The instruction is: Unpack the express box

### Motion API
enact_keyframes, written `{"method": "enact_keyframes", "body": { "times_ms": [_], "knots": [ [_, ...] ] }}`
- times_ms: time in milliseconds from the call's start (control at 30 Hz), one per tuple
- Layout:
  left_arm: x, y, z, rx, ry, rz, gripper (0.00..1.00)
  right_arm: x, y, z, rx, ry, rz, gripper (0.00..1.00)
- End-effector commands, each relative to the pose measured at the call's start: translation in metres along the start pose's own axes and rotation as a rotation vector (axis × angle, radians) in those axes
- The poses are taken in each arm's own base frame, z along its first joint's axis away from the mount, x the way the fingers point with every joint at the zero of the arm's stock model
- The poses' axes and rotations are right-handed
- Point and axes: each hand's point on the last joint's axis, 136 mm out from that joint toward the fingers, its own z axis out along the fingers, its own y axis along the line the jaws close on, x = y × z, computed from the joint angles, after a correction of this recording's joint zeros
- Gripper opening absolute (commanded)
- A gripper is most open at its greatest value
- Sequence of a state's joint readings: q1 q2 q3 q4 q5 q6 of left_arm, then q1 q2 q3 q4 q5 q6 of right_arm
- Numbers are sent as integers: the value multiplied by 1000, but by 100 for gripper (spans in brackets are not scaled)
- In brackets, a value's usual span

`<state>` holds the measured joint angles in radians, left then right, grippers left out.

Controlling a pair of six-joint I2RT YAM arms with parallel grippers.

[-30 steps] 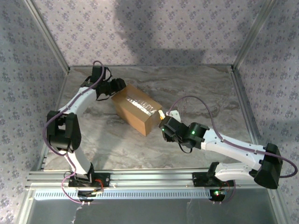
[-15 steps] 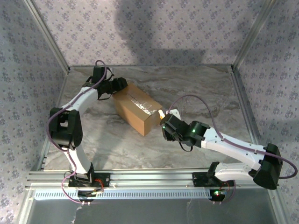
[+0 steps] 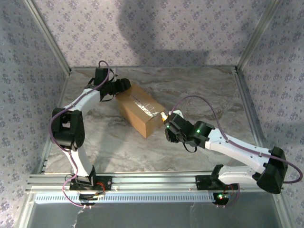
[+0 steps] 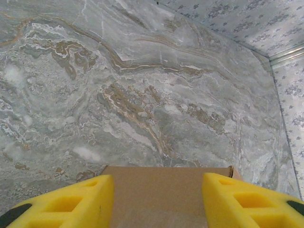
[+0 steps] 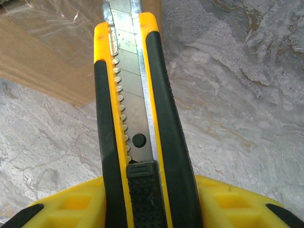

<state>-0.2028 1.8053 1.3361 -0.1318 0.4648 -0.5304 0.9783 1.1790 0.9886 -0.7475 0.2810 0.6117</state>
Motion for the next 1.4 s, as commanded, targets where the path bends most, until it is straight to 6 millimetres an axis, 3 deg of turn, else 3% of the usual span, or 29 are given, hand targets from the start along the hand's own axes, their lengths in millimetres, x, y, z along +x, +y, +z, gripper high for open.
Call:
{"method": "enact_keyframes", "body": {
  "times_ms": [0, 567, 1367],
  "knots": [
    [29, 5, 15, 32, 98, 1, 53, -15, 7, -12, -40, -32, -27, 0],
    [34, -5, 13, 69, 109, 14, 52, -25, 2, -17, -66, -21, -51, 0],
    [43, -17, 19, 78, 125, 30, 51, -31, -1, -7, -77, 31, -85, 0]
  ]
}}
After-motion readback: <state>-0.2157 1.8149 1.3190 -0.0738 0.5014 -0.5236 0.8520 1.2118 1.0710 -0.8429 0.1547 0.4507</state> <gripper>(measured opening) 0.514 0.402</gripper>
